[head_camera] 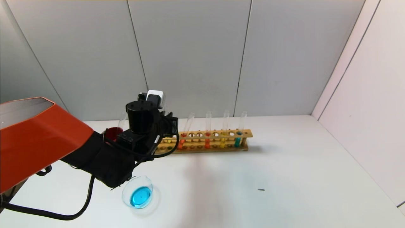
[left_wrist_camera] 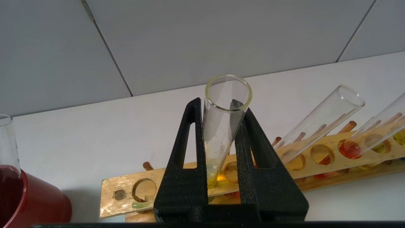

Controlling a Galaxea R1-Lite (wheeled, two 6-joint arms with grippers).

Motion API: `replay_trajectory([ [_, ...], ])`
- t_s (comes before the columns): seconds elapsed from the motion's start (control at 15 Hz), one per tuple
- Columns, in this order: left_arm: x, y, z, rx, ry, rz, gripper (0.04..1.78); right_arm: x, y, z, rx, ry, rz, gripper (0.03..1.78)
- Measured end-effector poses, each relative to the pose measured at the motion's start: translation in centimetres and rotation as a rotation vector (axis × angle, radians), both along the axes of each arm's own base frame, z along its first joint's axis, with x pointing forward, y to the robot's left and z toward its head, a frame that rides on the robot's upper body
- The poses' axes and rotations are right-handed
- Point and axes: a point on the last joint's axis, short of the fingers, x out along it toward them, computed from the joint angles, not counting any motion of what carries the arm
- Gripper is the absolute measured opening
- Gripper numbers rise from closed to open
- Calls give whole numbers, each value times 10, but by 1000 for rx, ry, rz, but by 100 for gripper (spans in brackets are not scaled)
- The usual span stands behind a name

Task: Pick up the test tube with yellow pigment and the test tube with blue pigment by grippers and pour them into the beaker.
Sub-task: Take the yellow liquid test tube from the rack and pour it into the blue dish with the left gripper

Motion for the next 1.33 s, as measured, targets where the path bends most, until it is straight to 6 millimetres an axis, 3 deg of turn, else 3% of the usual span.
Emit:
replay_trajectory([
  [0.6, -4, 2, 38, -14, -21, -3, 31, 0, 0, 0, 0, 0, 0, 170],
  [0.93, -8, 5, 79, -12, -47, -2, 31, 0, 0, 0, 0, 0, 0, 170],
  [1.33, -45, 28, 132, 46, -2, 3, 31, 0, 0, 0, 0, 0, 0, 170],
])
